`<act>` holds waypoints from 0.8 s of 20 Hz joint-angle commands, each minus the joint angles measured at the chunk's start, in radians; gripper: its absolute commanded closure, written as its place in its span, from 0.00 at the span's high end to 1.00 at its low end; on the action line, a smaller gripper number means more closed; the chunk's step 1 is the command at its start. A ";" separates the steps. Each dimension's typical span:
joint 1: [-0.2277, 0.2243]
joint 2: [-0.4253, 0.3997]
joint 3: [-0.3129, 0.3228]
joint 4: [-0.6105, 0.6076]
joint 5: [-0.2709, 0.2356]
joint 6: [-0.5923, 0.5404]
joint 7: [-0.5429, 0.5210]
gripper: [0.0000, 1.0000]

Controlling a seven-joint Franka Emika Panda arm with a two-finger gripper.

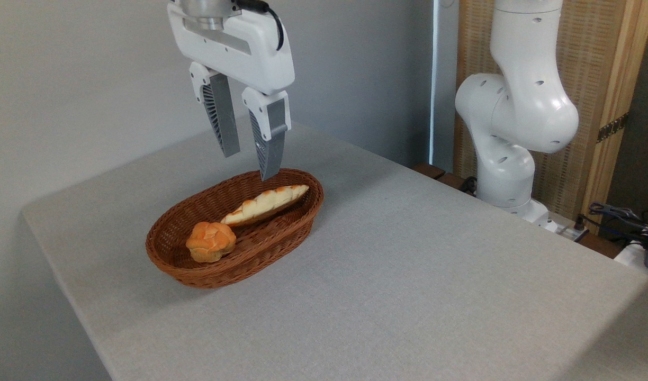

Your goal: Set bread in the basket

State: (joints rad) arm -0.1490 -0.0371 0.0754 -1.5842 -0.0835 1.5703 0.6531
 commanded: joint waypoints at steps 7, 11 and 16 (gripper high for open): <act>0.008 0.049 -0.003 0.041 0.027 -0.058 0.000 1.00; 0.017 0.079 -0.003 0.075 0.022 -0.047 0.006 1.00; 0.175 0.066 -0.158 0.058 0.028 -0.012 0.005 1.00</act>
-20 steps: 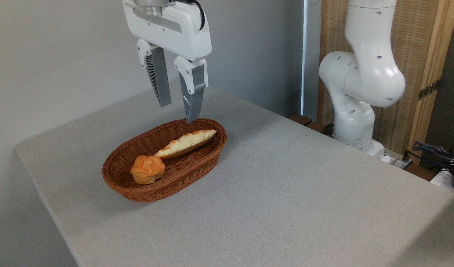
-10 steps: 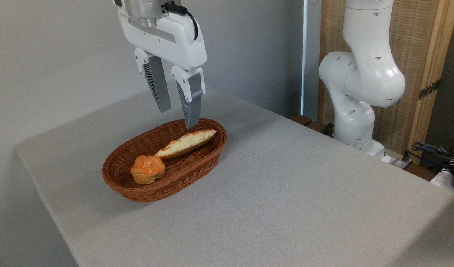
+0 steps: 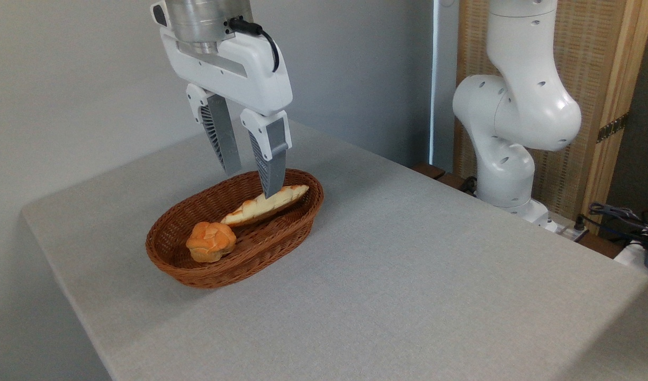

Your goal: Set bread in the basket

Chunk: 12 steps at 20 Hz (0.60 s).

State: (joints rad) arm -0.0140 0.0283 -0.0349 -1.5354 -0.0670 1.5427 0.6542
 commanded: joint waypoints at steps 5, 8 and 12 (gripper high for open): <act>0.017 -0.030 -0.043 -0.045 0.013 0.050 0.004 1.00; -0.038 -0.054 0.012 -0.086 0.027 0.086 0.004 1.00; -0.043 -0.056 0.018 -0.094 0.027 0.099 0.005 1.00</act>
